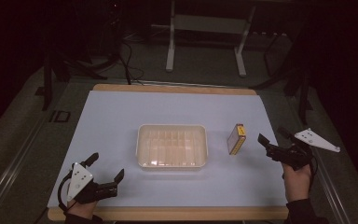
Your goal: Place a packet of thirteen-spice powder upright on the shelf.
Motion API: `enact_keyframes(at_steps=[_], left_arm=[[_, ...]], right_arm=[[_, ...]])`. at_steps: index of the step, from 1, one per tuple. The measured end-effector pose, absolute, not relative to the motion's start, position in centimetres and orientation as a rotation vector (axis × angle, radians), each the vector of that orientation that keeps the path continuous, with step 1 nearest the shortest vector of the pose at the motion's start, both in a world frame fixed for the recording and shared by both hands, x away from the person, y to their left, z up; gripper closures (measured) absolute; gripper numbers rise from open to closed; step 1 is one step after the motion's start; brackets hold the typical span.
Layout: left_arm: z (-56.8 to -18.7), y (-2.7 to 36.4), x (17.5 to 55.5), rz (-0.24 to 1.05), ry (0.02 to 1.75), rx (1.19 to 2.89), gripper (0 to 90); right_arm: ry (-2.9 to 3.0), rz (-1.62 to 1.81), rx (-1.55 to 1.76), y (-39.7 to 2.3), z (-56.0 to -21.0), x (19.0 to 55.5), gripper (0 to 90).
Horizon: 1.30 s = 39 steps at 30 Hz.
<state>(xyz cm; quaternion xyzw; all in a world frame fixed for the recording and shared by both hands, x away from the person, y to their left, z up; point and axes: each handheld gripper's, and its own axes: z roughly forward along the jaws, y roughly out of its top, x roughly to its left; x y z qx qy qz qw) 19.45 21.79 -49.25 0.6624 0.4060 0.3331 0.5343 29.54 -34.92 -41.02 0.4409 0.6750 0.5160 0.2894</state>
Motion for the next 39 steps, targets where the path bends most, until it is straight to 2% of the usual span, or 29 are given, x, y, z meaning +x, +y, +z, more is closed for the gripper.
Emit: enact_keyframes(at_steps=[39], left_arm=[[-49.5, 21.5, 19.9, 0.74, 0.974, 1.621, 0.0]], right_arm=[[2.413, 0.958, 1.23, -35.3, -39.8, 32.2, 13.2]])
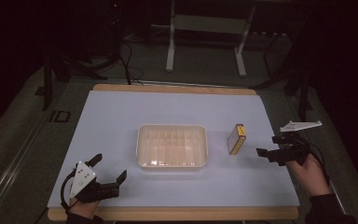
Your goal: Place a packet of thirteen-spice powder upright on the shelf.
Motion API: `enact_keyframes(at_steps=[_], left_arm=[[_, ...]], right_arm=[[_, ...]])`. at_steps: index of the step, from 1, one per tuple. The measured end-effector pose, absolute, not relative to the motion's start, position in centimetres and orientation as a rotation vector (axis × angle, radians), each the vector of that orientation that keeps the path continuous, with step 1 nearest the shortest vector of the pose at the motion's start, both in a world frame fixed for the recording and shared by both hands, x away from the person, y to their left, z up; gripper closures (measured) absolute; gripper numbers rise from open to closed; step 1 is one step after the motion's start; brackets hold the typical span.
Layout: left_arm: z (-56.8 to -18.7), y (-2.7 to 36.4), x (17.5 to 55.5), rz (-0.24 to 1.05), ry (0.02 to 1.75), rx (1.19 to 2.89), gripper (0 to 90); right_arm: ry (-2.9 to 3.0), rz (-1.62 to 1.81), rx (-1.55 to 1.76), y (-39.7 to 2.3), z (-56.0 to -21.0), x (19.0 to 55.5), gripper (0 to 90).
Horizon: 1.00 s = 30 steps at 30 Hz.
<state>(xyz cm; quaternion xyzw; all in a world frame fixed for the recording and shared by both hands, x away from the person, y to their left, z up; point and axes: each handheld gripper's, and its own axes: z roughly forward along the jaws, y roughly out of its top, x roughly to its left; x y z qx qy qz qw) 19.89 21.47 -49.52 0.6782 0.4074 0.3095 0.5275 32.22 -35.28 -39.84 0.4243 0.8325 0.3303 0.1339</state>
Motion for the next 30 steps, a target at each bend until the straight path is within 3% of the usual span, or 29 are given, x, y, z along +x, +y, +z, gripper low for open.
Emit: enact_keyframes(at_steps=[30], left_arm=[[-49.5, 21.3, 19.9, 0.708, 0.951, 1.628, 0.0]], right_arm=[[2.906, 0.446, 1.053, -34.1, -40.6, 33.9, 17.3]])
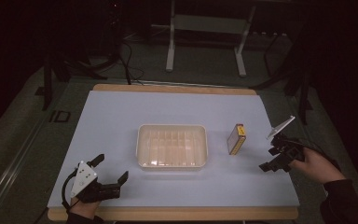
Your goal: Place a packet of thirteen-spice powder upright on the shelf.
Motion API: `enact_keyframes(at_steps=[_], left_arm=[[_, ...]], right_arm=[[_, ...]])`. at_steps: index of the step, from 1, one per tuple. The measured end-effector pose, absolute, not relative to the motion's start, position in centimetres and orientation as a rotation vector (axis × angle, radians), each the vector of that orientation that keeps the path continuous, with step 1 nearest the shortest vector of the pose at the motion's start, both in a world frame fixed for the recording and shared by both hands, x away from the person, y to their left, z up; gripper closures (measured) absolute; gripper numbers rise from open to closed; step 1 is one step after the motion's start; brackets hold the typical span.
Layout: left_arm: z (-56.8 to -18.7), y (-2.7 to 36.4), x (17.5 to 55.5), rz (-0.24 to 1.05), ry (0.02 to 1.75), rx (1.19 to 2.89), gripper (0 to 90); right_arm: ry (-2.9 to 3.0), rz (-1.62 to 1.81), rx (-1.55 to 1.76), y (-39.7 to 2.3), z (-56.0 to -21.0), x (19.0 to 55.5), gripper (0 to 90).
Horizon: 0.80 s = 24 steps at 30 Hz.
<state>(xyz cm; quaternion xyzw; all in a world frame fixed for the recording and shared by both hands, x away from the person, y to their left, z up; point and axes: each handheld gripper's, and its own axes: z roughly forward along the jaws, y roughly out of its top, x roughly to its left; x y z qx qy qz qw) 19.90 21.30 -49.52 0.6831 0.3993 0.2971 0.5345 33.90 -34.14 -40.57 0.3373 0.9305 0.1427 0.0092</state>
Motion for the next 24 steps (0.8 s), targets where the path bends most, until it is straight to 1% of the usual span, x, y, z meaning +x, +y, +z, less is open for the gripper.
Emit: enact_keyframes(at_steps=[14, 24], left_arm=[[-49.6, 21.4, 19.7, 0.712, 0.956, 1.628, 0.0], [-49.6, 21.3, 19.8, 0.711, 0.952, 1.634, 0.0]], right_arm=[[3.049, 0.309, 0.953, -33.9, -40.5, 33.9, 17.3], [3.16, 0.12, 0.772, -32.9, -40.7, 33.1, 17.3]])
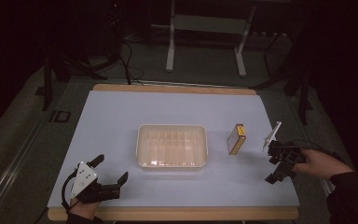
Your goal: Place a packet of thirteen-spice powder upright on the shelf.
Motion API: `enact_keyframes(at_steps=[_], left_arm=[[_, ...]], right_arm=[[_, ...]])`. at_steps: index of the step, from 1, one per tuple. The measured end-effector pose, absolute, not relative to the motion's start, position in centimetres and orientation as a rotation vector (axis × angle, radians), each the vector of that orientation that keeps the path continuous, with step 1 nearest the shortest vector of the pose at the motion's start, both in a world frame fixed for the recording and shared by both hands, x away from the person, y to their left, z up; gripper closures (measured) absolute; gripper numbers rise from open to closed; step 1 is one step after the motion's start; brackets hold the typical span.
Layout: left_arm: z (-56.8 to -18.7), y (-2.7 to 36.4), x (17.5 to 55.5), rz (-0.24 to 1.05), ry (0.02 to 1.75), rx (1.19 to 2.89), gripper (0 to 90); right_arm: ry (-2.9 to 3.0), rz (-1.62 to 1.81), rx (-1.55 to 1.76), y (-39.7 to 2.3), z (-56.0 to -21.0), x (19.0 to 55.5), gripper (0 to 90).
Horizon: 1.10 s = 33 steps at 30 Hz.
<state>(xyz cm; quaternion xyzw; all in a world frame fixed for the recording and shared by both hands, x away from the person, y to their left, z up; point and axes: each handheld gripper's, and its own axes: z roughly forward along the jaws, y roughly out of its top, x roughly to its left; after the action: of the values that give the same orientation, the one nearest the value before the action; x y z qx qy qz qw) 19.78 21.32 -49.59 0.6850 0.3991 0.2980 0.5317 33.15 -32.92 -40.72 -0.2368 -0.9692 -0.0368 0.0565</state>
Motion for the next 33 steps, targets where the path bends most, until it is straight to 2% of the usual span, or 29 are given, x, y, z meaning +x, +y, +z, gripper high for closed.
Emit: enact_keyframes(at_steps=[33], left_arm=[[-49.6, 21.0, 19.7, 0.677, 0.933, 1.65, 0.0]], right_arm=[[-3.002, 0.005, -0.313, -28.6, -40.4, 32.2, 14.9]])
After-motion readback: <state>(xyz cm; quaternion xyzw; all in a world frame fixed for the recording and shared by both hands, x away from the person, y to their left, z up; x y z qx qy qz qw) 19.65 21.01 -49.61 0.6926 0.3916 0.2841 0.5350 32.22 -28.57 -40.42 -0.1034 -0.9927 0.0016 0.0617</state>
